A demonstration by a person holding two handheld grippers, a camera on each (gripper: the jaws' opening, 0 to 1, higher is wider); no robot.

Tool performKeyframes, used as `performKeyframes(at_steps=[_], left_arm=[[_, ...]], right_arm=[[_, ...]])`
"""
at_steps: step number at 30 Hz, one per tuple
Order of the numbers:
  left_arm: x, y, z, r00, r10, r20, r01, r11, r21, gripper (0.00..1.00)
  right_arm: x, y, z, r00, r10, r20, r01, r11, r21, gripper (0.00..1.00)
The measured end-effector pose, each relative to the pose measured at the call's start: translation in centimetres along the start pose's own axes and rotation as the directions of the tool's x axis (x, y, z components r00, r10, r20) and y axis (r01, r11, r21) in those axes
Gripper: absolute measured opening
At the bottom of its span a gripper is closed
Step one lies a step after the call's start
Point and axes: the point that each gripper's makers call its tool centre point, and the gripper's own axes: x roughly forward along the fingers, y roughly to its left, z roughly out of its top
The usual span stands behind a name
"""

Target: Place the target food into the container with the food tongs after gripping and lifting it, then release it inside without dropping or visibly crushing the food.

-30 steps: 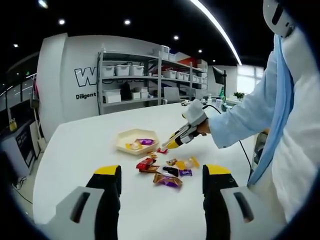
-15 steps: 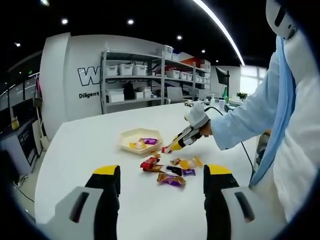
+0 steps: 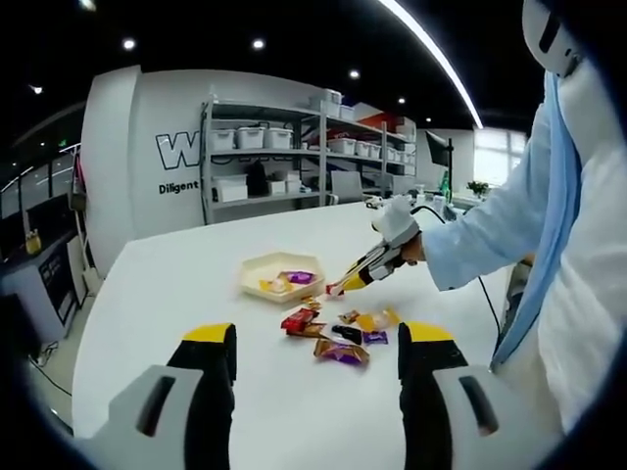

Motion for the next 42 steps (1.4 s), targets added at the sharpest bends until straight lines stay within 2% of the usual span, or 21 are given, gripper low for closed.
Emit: performKeyframes(at_steps=[9, 26, 27, 34, 42], left_arm=[[-0.1, 0.2, 0.0, 1.0, 0.006, 0.006, -0.006, 1.0, -0.006, 0.64], [-0.8, 0.1, -0.2, 1.0, 0.026, -0.001, -0.026, 1.0, -0.012, 0.64], [-0.8, 0.2, -0.2, 1.0, 0.028, -0.001, -0.028, 1.0, -0.012, 0.64], [-1.0, 0.3, -0.1, 0.999, 0.035, 0.001, -0.035, 0.999, -0.013, 0.64], [-0.6, 0.2, -0.1, 1.0, 0.024, 0.001, -0.024, 1.0, -0.011, 0.64]], right_arm=[[-1.0, -1.0, 3.4, 0.998, -0.014, 0.063, 0.015, 1.0, -0.015, 0.15], [0.8, -3.6, 10.0, 0.991, -0.039, 0.127, 0.045, 0.998, -0.046, 0.16], [0.6, -3.0, 10.1, 0.991, -0.039, 0.127, 0.046, 0.998, -0.046, 0.17], [1.0, -3.5, 10.4, 0.99, -0.042, 0.136, 0.046, 0.999, -0.027, 0.19], [0.0, -2.5, 8.6, 0.992, -0.029, 0.125, 0.033, 0.999, -0.03, 0.2]])
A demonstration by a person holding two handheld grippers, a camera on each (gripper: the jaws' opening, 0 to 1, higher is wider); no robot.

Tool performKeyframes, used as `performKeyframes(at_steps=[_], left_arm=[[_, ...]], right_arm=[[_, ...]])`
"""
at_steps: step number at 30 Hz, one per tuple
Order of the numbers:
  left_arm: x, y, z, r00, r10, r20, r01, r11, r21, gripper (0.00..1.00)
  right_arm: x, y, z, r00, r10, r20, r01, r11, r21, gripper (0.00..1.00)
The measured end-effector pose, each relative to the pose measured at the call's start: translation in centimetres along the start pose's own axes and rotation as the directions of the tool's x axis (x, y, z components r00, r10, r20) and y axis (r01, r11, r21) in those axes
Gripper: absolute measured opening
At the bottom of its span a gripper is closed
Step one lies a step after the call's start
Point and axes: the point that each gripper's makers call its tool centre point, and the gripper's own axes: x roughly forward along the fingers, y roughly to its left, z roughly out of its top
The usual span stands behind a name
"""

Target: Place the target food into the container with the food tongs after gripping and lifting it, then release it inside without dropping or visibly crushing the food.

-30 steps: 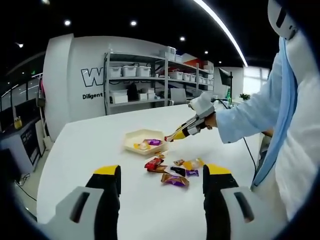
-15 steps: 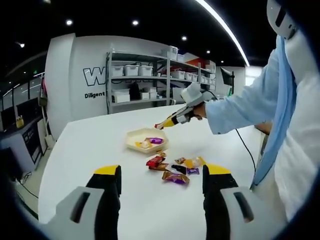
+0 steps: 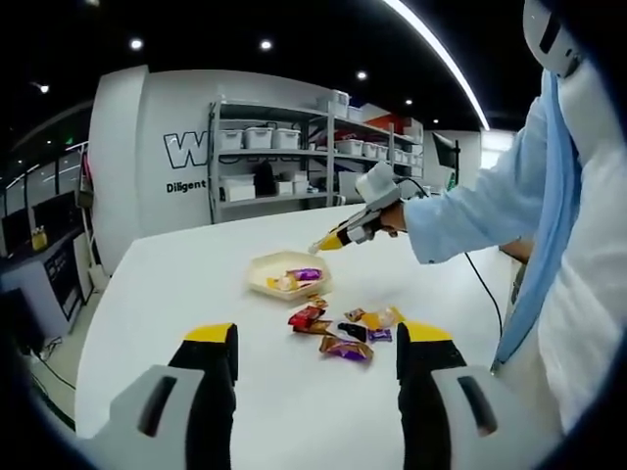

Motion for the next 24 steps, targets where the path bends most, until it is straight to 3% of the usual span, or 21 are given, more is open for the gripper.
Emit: performKeyframes(at_steps=[9, 15, 24], left_arm=[[0.4, -0.2, 0.2, 1.0, -0.016, 0.003, 0.016, 1.0, 0.005, 0.63], [0.5, -0.4, 0.2, 1.0, -0.024, 0.004, 0.024, 1.0, 0.006, 0.63], [0.5, -0.7, 0.3, 1.0, -0.027, 0.004, 0.027, 1.0, 0.014, 0.63]], right_arm=[[-1.1, 1.1, -2.8, 1.0, 0.019, -0.025, -0.019, 1.0, -0.003, 0.2], [-1.7, 1.7, -3.5, 0.999, 0.028, -0.026, -0.028, 1.0, 0.0, 0.2], [-2.7, 4.4, -4.4, 0.996, 0.083, -0.032, -0.083, 0.996, -0.015, 0.2]])
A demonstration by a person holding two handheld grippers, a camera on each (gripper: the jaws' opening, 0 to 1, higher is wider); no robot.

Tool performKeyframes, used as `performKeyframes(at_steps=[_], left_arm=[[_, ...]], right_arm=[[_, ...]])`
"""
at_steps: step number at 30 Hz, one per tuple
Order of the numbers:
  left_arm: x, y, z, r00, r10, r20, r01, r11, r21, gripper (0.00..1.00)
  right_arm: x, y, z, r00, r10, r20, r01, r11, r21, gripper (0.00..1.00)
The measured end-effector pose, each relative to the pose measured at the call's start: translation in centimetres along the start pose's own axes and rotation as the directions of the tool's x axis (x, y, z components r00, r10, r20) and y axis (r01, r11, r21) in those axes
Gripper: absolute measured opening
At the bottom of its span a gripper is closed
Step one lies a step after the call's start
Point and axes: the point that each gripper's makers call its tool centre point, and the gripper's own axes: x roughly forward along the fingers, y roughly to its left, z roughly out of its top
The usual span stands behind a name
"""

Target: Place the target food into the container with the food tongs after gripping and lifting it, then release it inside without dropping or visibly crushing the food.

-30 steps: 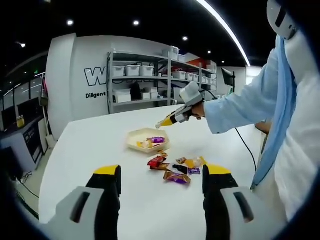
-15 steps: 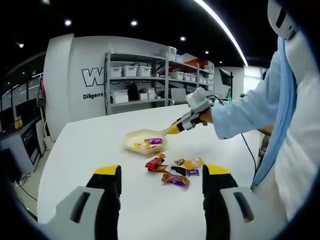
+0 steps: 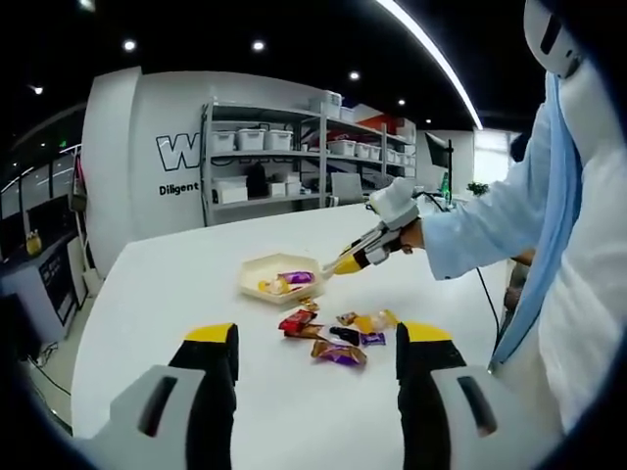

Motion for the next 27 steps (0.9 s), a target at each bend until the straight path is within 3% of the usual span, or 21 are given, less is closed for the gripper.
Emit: performKeyframes(at_steps=[8, 22, 27], left_arm=[[-0.1, -0.1, 0.0, 1.0, 0.001, 0.003, -0.001, 1.0, 0.002, 0.63], [0.0, -0.3, 0.1, 1.0, 0.001, 0.006, -0.001, 1.0, 0.002, 0.62], [-0.1, -0.3, 0.0, 1.0, 0.005, 0.006, -0.005, 1.0, 0.002, 0.62]], right_arm=[[-0.1, 2.5, -2.1, 0.994, 0.096, -0.041, -0.098, 0.994, -0.049, 0.2], [-0.3, 4.8, -4.6, 0.977, 0.187, -0.105, -0.196, 0.978, -0.076, 0.2], [-0.2, 4.9, -5.7, 0.97, 0.196, -0.147, -0.214, 0.969, -0.125, 0.2]])
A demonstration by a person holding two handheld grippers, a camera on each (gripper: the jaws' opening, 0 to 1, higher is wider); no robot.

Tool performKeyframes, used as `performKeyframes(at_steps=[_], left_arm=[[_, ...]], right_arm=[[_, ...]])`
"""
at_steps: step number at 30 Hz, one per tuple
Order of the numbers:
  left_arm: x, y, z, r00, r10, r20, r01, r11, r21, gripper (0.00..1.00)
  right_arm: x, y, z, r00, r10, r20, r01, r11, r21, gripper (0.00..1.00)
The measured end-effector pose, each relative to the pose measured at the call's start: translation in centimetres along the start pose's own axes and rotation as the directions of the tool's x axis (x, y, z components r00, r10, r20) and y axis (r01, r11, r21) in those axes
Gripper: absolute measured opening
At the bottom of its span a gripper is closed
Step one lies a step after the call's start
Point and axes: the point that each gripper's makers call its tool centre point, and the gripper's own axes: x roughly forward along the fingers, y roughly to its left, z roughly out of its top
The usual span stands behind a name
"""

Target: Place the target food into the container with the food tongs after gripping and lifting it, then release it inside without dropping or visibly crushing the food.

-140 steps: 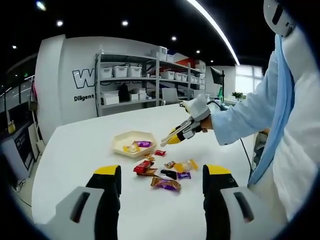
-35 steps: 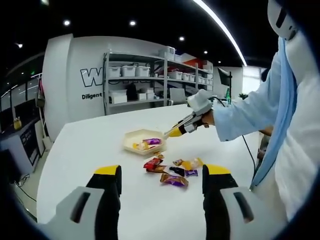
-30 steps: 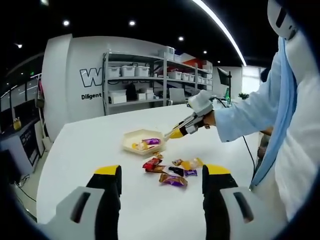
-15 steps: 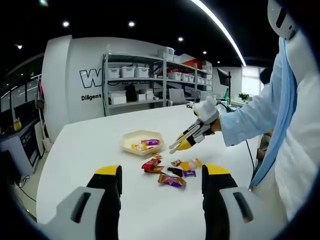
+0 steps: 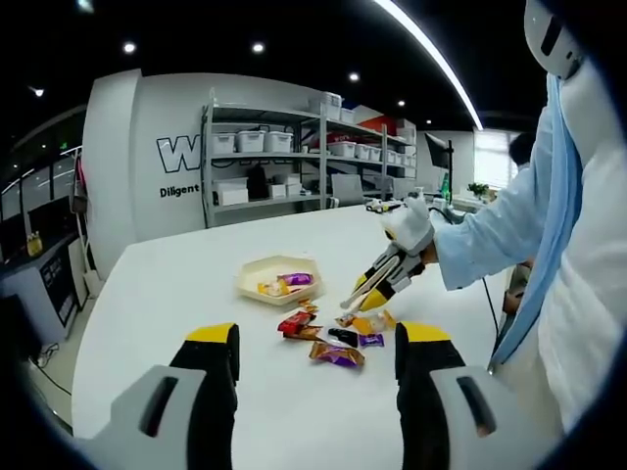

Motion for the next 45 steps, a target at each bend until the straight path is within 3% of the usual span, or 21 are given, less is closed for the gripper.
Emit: performKeyframes(at_steps=[6, 22, 35, 45], left_arm=[[-0.2, 0.0, -0.1, 1.0, 0.006, -0.005, -0.006, 1.0, 0.0, 0.62], [-0.4, 0.2, -0.1, 1.0, 0.012, -0.004, -0.012, 1.0, 0.0, 0.62], [-0.1, 0.2, 0.3, 1.0, -0.003, 0.001, 0.003, 1.0, 0.009, 0.62], [-0.5, 0.2, 0.3, 1.0, 0.004, 0.006, -0.004, 1.0, 0.007, 0.62]], right_arm=[[0.6, 0.5, -0.9, 0.998, 0.037, -0.043, -0.039, 0.998, -0.046, 0.2], [0.3, -0.1, -0.4, 0.999, -0.005, -0.039, 0.003, 1.0, -0.028, 0.15], [-1.1, -2.1, 1.8, 0.998, -0.065, 0.016, 0.065, 0.998, -0.005, 0.16], [-2.3, -6.6, 6.1, 0.986, -0.149, 0.079, 0.15, 0.989, 0.002, 0.16]])
